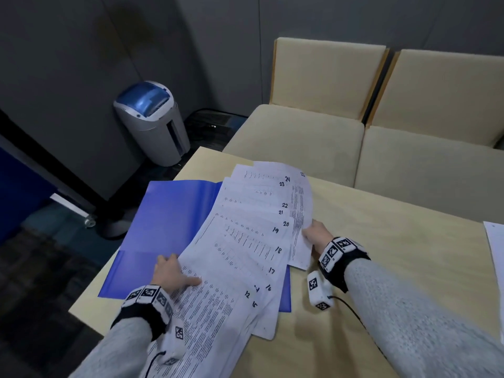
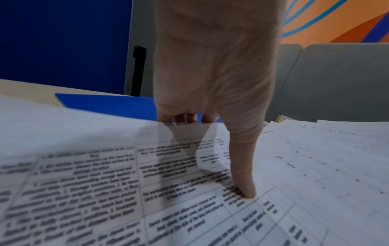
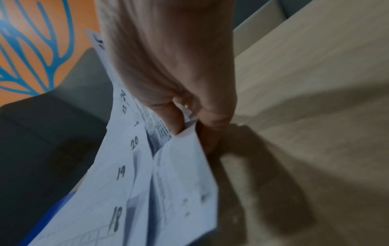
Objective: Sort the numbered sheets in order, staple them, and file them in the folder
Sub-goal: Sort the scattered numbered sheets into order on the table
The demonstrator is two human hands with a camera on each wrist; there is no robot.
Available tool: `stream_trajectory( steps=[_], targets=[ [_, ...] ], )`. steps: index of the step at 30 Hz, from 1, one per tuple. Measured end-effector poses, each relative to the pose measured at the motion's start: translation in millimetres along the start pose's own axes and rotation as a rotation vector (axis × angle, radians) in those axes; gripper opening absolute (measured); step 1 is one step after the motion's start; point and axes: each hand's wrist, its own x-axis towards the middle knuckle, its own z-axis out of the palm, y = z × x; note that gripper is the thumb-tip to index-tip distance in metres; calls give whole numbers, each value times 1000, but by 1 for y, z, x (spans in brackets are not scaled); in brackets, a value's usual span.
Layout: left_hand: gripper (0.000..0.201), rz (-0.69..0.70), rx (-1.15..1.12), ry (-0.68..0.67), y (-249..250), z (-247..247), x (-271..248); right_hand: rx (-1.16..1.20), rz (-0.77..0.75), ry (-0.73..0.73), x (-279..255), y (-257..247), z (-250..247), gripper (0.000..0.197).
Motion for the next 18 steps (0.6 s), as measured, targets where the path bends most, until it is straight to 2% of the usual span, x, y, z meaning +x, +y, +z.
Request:
stream_trajectory(
  steps=[2, 4, 6, 8, 10, 12, 13, 15, 17, 18],
  targets=[
    [75, 40, -25, -27, 2, 1, 1, -5, 37, 7, 3, 7, -2, 28],
    [55, 116, -115, -28, 7, 2, -3, -57, 47, 73, -4, 5, -6, 28],
    [43, 192, -274, -115, 14, 2, -5, -95, 48, 130, -6, 10, -13, 31],
    [40, 231, -467, -262, 25, -1, -9, -89, 92, 110, -11, 15, -21, 31],
    [44, 224, -662, -370, 37, 0, -10, -131, 144, 101, -14, 20, -30, 26],
    [44, 213, -758, -421, 52, 3, -9, -168, 172, 113, -19, 26, -43, 22],
    [47, 201, -748, -443, 62, 6, -10, -175, 181, 129, -22, 29, -50, 24],
    [69, 187, -717, -457, 80, 14, -6, -203, 204, 125, -27, 39, -62, 34],
    [86, 158, -593, -408, 98, 27, -2, -157, 187, 71, -33, 48, -69, 37],
    [89, 151, -524, -360, 107, 35, -1, -107, 196, 48, -30, 53, -69, 32]
  ],
)
